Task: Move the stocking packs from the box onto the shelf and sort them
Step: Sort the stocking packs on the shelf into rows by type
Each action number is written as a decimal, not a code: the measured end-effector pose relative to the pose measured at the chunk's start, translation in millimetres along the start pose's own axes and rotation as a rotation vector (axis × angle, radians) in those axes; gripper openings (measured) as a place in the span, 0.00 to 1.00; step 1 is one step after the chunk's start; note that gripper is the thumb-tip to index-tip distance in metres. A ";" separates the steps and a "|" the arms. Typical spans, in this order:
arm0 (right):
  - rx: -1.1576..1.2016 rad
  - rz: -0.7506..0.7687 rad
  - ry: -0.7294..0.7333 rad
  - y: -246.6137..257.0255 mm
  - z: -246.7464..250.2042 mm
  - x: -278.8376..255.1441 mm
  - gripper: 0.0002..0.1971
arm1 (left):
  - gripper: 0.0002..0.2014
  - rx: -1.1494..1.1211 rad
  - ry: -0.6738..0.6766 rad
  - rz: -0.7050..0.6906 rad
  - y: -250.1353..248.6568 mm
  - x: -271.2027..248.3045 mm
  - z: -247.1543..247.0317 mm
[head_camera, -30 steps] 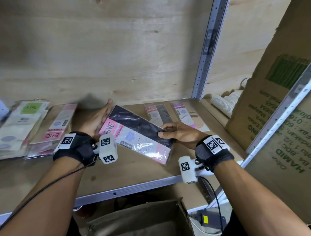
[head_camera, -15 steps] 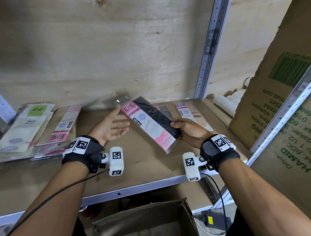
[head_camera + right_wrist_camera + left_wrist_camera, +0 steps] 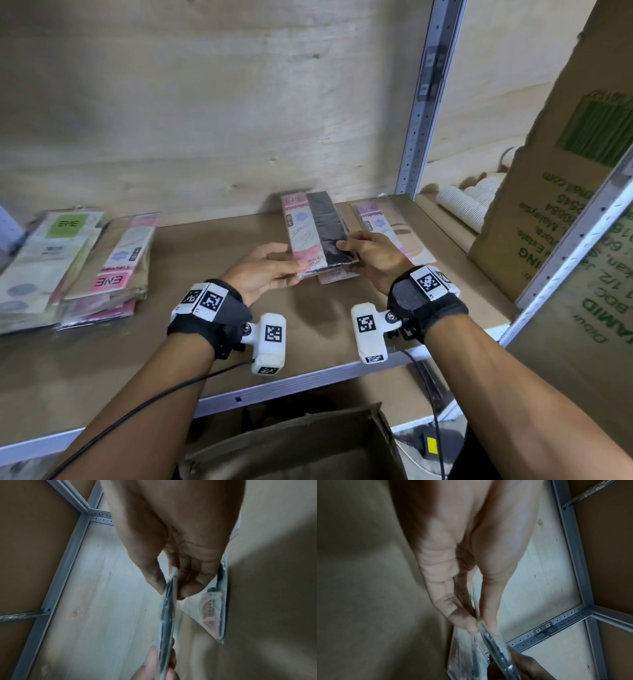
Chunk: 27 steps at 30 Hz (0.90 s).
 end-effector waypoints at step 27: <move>-0.874 0.002 -0.353 19.6 38.2 11.5 0.16 | 0.25 0.277 -0.145 0.002 11.8 32.3 -33.1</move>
Point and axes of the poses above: each hand's wrist, its own x-axis towards the middle knuckle, its own z-axis out of the back of the hand, y = z × x, the point moved 9 cm from there along x, towards the middle knuckle, and after that the axes turned 13 degrees about -z, right-handed, at the moved point
